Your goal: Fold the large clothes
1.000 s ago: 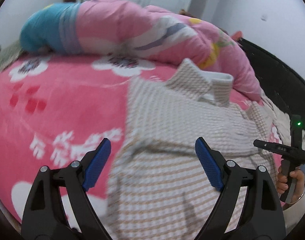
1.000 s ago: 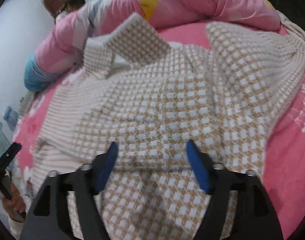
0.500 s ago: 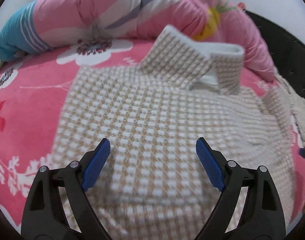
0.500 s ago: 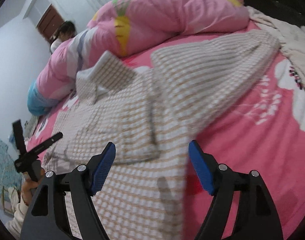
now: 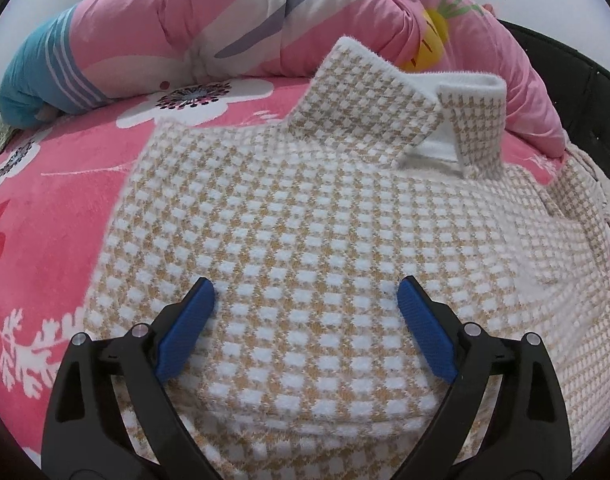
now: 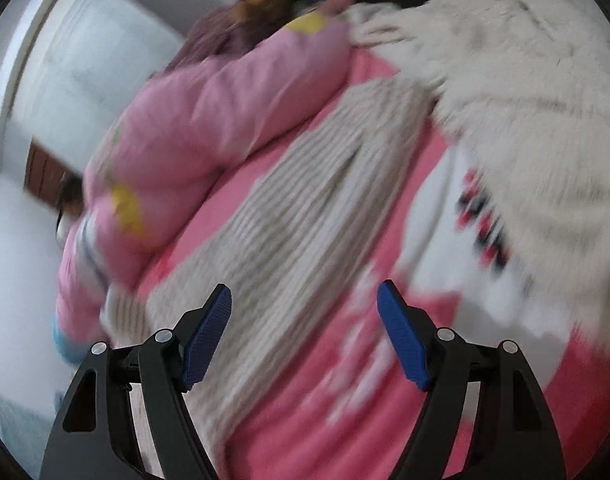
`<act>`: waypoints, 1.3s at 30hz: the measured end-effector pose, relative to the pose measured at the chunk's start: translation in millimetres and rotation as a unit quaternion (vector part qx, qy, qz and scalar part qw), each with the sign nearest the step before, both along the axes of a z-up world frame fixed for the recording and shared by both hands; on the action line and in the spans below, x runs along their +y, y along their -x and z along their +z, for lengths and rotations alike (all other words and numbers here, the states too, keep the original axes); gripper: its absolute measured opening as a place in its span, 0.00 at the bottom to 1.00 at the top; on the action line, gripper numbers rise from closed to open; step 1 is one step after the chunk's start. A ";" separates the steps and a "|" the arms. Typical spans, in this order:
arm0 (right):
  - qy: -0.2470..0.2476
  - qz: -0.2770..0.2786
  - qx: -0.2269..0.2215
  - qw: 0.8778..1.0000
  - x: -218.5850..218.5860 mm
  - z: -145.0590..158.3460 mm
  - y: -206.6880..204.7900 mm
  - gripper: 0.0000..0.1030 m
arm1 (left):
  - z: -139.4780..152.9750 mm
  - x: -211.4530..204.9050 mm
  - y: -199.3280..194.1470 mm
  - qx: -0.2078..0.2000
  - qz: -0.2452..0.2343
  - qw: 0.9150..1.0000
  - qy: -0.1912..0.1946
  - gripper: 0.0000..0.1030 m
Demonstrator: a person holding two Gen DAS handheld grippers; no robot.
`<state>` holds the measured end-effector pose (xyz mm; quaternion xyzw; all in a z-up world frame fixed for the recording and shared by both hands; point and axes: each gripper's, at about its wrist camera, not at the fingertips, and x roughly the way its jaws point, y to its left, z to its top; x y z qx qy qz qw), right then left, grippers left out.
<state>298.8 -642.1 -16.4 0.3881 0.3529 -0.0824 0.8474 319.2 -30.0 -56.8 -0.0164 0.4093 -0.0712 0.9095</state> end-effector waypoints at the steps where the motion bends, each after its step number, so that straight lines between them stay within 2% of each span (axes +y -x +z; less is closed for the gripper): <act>1: -0.006 -0.010 -0.003 1.000 -11.7 0.0 -6.8 0.71 | -0.3 -0.2 0.4 -0.001 0.000 1.000 -0.001 0.88; 7: -0.027 -0.050 0.014 0.998 -50.2 -20.5 -43.1 0.58 | -2.0 -3.2 2.0 -0.008 0.000 1.000 -0.010 0.89; 10: -0.013 -0.063 0.040 0.997 -53.8 -35.9 -62.1 0.51 | -1.9 -3.3 2.3 -0.009 0.000 1.000 -0.010 0.89; 14: 0.001 -0.080 0.057 0.995 -57.4 -55.9 -73.9 0.30 | -1.6 -3.2 2.7 -0.010 0.000 1.000 -0.010 0.89; 17: 0.024 -0.080 0.051 0.995 -51.5 -50.3 -71.7 0.16 | -1.3 -3.1 2.7 -0.009 0.000 1.000 -0.010 0.89; 18: 0.032 -0.080 0.045 0.995 -48.3 -44.8 -68.9 0.13 | -1.3 -3.2 2.8 -0.009 0.000 1.000 -0.010 0.89; 24: 0.099 -0.066 0.005 0.993 -27.1 12.1 -45.8 0.10 | -1.5 -2.7 3.5 -0.011 0.001 1.000 -0.007 0.89; 34: 0.231 -0.036 -0.069 0.970 48.4 140.1 13.6 0.10 | -1.1 1.2 4.8 -0.021 0.000 1.000 0.012 0.89; 39: 0.271 -0.027 -0.077 0.959 87.8 177.9 26.2 0.10 | -0.6 7.1 7.3 -0.029 -0.001 0.999 0.037 0.89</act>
